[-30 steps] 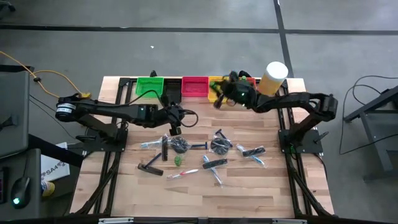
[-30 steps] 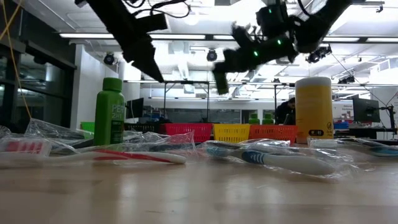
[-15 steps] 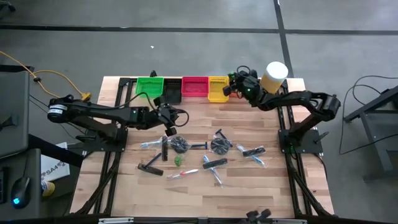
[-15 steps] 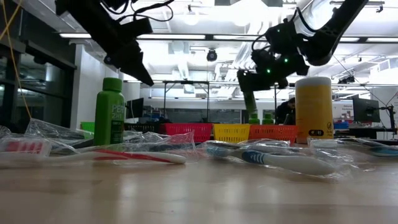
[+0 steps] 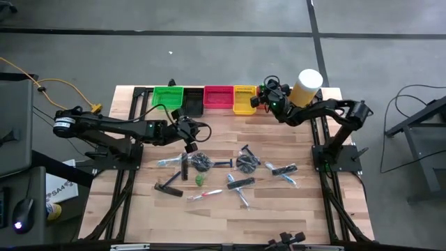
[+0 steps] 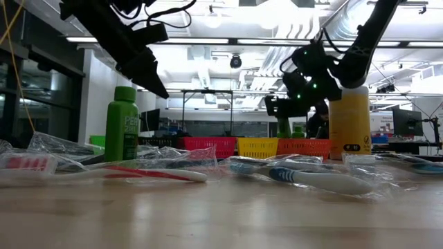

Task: Pick & Place Travel size toiletries
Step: Put the green shampoo bottle into the orange basket

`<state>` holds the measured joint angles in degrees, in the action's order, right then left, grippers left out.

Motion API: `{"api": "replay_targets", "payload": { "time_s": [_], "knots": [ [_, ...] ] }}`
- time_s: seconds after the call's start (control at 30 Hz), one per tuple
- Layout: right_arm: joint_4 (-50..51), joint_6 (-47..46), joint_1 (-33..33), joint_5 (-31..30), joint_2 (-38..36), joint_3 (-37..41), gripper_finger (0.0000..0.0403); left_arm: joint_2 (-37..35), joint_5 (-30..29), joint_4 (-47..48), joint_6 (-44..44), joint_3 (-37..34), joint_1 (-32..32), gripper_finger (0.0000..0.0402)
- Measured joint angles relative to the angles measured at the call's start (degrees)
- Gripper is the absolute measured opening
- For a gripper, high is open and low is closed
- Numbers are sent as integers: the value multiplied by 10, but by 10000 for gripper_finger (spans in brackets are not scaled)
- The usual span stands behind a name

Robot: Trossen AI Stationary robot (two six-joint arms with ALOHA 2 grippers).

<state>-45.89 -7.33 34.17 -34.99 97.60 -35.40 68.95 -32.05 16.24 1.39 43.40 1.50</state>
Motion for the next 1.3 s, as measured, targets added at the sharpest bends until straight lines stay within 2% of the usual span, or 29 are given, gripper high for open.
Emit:
{"api": "replay_targets", "payload": {
  "time_s": [0.2,0.4,0.53,0.8,1.1,1.3],
  "knots": [
    [-7,-21,1,3,22,0,96,0,0,2,0,0,0,174],
    [-8,-35,1,5,22,0,173,0,0,2,0,0,0,174],
    [-7,-35,1,4,22,0,194,0,0,2,0,0,0,174],
    [1,0,-10,3,-9,0,184,0,8,4,18,0,0,174],
    [123,15,-51,4,-104,0,181,-3,17,63,76,0,-6,174],
    [222,13,-85,4,-162,0,181,-17,-3,94,116,0,-46,174]
  ]
}}
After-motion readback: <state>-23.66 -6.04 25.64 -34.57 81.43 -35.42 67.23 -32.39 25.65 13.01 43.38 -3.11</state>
